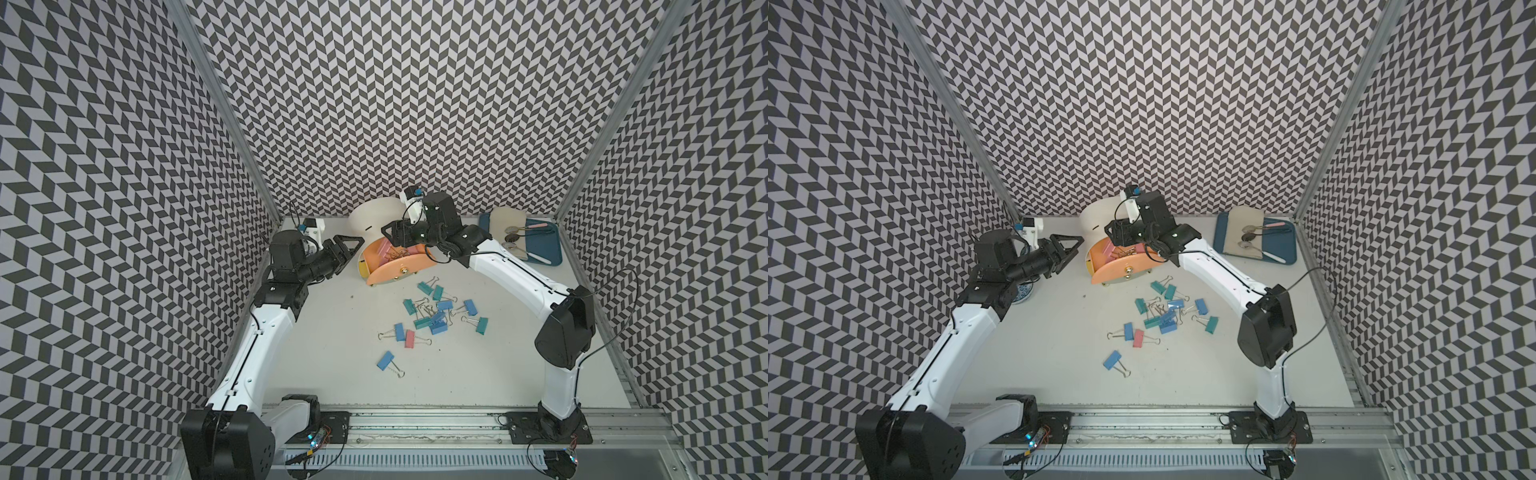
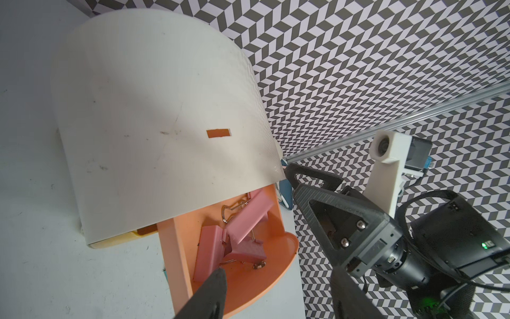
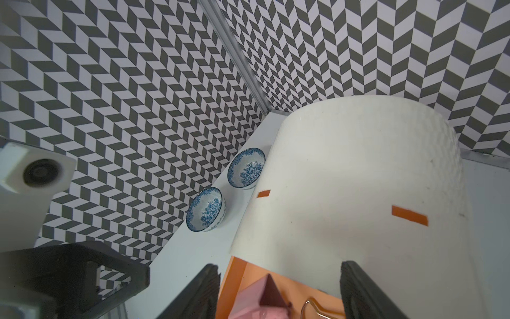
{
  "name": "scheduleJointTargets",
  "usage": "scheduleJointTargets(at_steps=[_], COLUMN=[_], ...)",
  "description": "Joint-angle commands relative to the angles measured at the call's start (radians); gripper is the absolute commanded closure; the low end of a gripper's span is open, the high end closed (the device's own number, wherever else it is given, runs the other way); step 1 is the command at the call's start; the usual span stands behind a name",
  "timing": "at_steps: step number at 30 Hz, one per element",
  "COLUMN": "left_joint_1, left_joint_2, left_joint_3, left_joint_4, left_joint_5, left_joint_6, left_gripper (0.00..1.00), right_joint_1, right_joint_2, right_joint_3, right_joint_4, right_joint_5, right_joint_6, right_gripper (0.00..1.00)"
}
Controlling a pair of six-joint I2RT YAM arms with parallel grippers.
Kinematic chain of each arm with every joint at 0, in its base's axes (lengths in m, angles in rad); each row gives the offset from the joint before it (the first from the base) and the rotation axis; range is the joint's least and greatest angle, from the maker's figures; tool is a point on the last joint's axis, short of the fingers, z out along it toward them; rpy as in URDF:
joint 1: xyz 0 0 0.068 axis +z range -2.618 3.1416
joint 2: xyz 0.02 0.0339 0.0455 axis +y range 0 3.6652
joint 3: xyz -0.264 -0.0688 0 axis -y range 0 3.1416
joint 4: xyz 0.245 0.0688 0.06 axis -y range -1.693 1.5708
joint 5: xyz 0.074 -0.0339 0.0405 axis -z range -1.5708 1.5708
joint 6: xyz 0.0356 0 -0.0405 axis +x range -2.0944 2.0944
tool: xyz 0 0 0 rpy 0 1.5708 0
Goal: Put the binder clips in the drawer according to color
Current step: Place the binder clip in the drawer, then pick up the binder clip at the center of the board.
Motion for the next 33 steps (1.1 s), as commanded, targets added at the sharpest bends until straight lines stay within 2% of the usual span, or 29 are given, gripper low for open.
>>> scheduleJointTargets(at_steps=[1, 9, 14, 19, 26, 33], left_joint_1=[0.006, 0.006, 0.004, 0.003, -0.005, -0.045], left_joint_2=[-0.011, -0.026, -0.062, -0.119, -0.230, -0.318], left_joint_3=[0.004, 0.024, 0.002, -0.033, -0.167, -0.335], left_joint_4=[0.018, -0.037, -0.076, -0.138, -0.203, -0.207], left_joint_5=[0.007, -0.018, -0.045, -0.079, -0.117, -0.144], left_joint_6=[0.008, 0.041, 0.059, 0.096, 0.128, 0.108], left_gripper=[0.36, 0.36, 0.37, 0.36, 0.36, 0.37], right_joint_1=[0.006, 0.006, 0.005, 0.004, 0.001, 0.003], right_joint_2=[-0.066, -0.136, -0.219, -0.332, -0.519, -0.678], right_joint_3=[0.035, 0.044, -0.040, -0.203, -0.491, -0.793], right_joint_4=[0.031, 0.013, 0.017, 0.034, 0.081, 0.119], right_joint_5=[0.018, 0.041, 0.075, 0.104, 0.123, 0.058], right_joint_6=[-0.010, -0.014, -0.015, -0.009, 0.028, 0.076], right_gripper=[0.24, 0.24, 0.27, 0.28, 0.31, 0.34])
